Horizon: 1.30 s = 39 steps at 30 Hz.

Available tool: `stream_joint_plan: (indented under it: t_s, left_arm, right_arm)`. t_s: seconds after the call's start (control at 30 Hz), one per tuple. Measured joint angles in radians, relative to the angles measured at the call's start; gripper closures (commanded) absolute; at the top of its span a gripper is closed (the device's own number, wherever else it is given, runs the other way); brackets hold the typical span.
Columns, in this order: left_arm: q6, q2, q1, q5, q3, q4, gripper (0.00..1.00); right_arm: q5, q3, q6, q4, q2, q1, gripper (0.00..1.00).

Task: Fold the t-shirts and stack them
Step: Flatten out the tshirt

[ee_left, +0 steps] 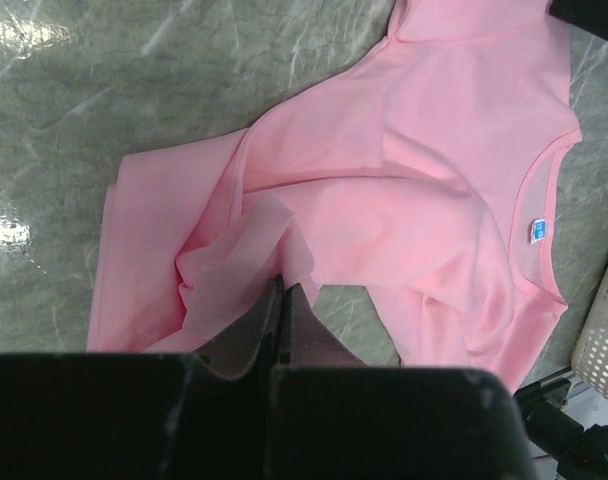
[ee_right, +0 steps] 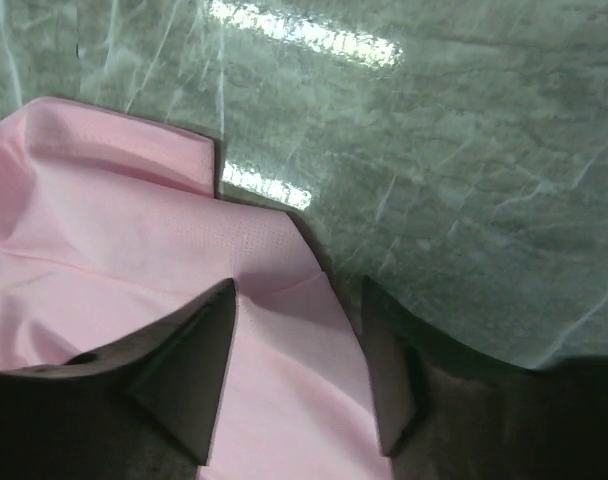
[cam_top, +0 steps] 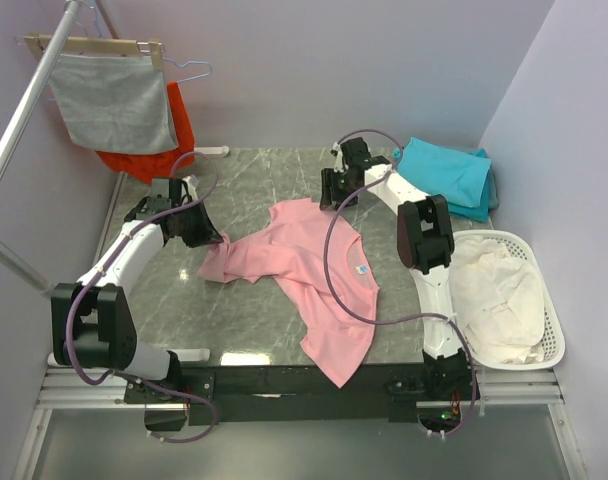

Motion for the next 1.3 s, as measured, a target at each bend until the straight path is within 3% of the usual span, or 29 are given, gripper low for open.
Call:
stream_joint_plan:
  t_s: [0.13,0.2,0.23,0.27,0.33,0.57,0.77,0.9,1.07,1.3]
  left_arm:
    - [0.000,0.000,0.000,0.000,0.000,0.002,0.99]
    - [0.000,0.000,0.000,0.000,0.000,0.003,0.99]
    - [0.000,0.000,0.000,0.000,0.000,0.003,0.99]
    - [0.000,0.000,0.000,0.000,0.000,0.003,0.99]
    - [0.000,0.000,0.000,0.000,0.000,0.003,0.99]
    - [0.000,0.001,0.000,-0.005,-0.007,0.006,0.99]
    - [0.007,0.019,0.000,-0.045,0.031,-0.018,0.99]
    - [0.026,0.019,0.000,-0.100,0.113,-0.058,0.99]
    - [0.050,-0.039,0.008,-0.186,0.168,-0.099,0.99]
    - [0.098,-0.191,0.045,-0.291,0.301,-0.209,0.99]
  right_arm:
    - [-0.036,0.039,-0.029,-0.056,0.024,0.005,0.45]
    - [-0.042,0.058,-0.045,-0.078,0.034,0.007,0.55]
    - [-0.045,0.075,-0.054,-0.097,0.040,0.010,0.62]
    - [-0.048,0.084,-0.060,-0.103,0.050,0.013,0.82]
    - [-0.061,0.109,-0.080,-0.126,0.067,0.020,1.00]
    - [-0.072,0.101,-0.069,-0.118,0.072,0.034,1.00]
    - [-0.010,-0.052,-0.033,-0.043,-0.057,0.026,1.00]
    - [0.045,-0.184,-0.015,0.006,-0.282,0.013,1.00]
    - [0.127,-0.346,0.007,0.117,-0.711,0.006,1.00]
    - [0.180,-0.384,0.011,0.175,-1.069,0.006,1.00]
